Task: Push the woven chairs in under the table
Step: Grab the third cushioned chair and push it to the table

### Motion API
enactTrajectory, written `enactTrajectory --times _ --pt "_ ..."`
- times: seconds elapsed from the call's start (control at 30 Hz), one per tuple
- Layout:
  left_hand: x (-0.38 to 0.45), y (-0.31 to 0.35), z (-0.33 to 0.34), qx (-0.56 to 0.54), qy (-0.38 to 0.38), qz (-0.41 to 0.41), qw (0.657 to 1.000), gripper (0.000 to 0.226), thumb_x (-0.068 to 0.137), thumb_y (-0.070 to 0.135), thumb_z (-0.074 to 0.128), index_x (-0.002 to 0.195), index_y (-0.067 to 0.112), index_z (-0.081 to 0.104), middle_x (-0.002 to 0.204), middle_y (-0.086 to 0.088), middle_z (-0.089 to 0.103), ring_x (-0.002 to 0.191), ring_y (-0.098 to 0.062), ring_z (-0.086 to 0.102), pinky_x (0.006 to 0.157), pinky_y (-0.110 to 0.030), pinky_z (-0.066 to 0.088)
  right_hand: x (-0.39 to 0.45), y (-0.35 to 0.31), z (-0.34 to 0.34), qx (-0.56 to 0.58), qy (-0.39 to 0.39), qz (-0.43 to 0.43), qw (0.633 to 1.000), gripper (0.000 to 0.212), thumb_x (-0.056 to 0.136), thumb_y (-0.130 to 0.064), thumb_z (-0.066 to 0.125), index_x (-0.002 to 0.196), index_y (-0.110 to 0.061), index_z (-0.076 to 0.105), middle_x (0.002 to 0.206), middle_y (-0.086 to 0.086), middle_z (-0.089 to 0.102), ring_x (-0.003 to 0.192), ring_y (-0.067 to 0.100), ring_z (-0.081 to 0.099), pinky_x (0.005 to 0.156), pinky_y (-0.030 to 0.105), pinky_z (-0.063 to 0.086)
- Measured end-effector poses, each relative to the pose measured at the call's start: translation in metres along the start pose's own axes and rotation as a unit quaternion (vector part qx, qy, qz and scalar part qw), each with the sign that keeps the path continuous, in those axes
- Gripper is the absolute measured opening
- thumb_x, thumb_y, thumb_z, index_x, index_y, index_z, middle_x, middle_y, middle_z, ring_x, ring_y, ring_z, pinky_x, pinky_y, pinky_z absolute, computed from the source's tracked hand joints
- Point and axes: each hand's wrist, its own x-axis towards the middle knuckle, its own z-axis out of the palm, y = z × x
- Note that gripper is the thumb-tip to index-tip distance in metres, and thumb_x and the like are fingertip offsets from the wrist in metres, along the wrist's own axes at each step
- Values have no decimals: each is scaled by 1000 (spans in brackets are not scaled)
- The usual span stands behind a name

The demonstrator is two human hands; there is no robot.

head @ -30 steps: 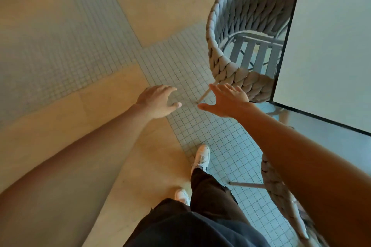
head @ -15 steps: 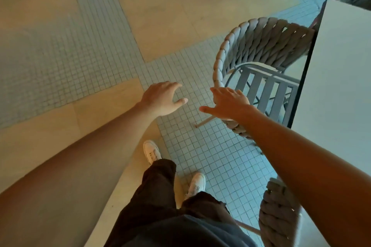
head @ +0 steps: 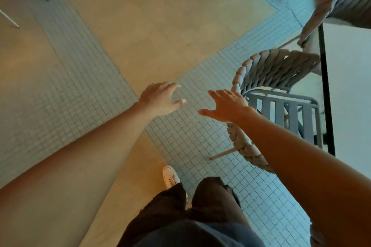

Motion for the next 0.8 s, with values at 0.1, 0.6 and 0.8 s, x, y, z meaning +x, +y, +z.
enactTrajectory --times 0.1,0.6,0.8 --pt "39 -24 -22 13 -9 17 1000 75 89 73 44 148 26 39 145 -3 50 130 -27 48 106 -43 36 30 0 -22 20 5 22 1000 106 81 -93 30 162 -25 15 167 8 26 152 31 24 121 59 20" --pt "266 -59 -75 23 -48 52 997 70 90 69 47 146 28 41 146 -1 50 131 -26 46 107 -41 34 197 99 -78 100 -10 98 990 110 77 -96 29 162 -26 14 167 9 24 153 31 20 122 60 16" --pt "342 -50 -98 25 -61 75 995 70 90 70 44 148 30 38 147 1 48 132 -25 45 108 -42 32 239 146 -117 108 -4 115 988 109 79 -94 30 162 -26 16 167 10 25 153 32 22 122 59 17"
